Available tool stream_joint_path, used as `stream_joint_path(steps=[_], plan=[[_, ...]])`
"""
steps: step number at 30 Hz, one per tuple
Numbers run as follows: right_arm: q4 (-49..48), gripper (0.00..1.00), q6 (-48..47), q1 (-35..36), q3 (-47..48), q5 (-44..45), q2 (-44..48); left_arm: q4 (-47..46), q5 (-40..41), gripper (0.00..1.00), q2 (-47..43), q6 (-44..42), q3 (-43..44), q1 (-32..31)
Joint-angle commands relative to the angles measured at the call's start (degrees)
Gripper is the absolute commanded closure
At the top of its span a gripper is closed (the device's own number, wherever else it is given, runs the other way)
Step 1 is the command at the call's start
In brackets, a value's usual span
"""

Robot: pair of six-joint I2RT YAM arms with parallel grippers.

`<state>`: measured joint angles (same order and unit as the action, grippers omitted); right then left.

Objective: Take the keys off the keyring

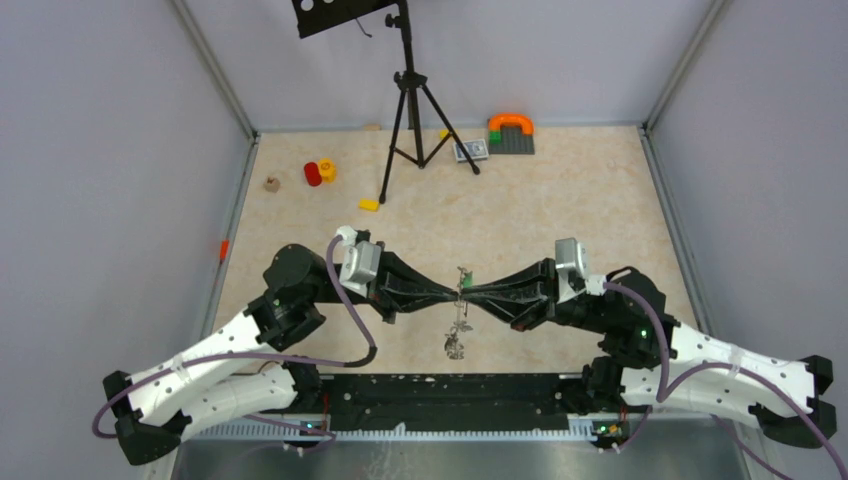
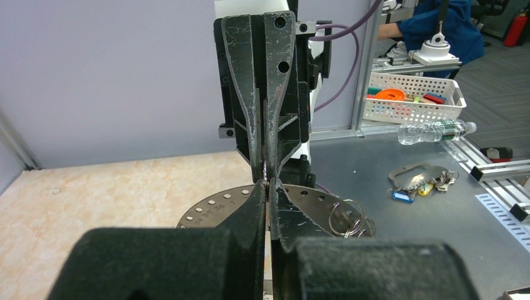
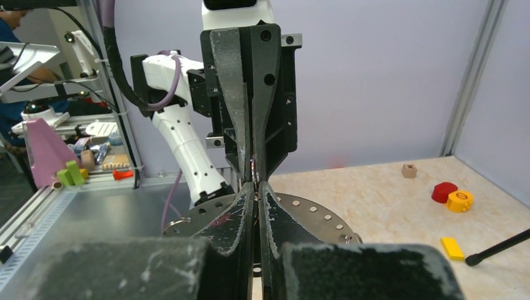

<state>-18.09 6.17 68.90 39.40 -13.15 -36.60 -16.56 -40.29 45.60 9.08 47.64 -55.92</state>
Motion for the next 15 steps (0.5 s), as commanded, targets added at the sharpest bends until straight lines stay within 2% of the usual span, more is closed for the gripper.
stream_joint_path(steps=[1,8,11,15], plan=[[-0.26,1.00,-0.35,0.36,2.15,0.16,-2.12,-4.02,-1.33,1.00,-0.34,0.43,0.95,-0.17],[3.44,1.00,-1.11,0.36,5.38,2.91,-2.52,-2.01,-0.46,1.00,-0.51,0.20,0.93,-0.19],[5.26,1.00,-1.37,0.37,6.80,3.08,-2.41,-0.82,0.17,0.92,-0.76,0.15,0.99,-0.23],[8.29,1.00,-1.93,0.38,8.35,3.02,-2.37,-0.25,-0.26,0.88,-0.61,0.34,1.05,-0.22]])
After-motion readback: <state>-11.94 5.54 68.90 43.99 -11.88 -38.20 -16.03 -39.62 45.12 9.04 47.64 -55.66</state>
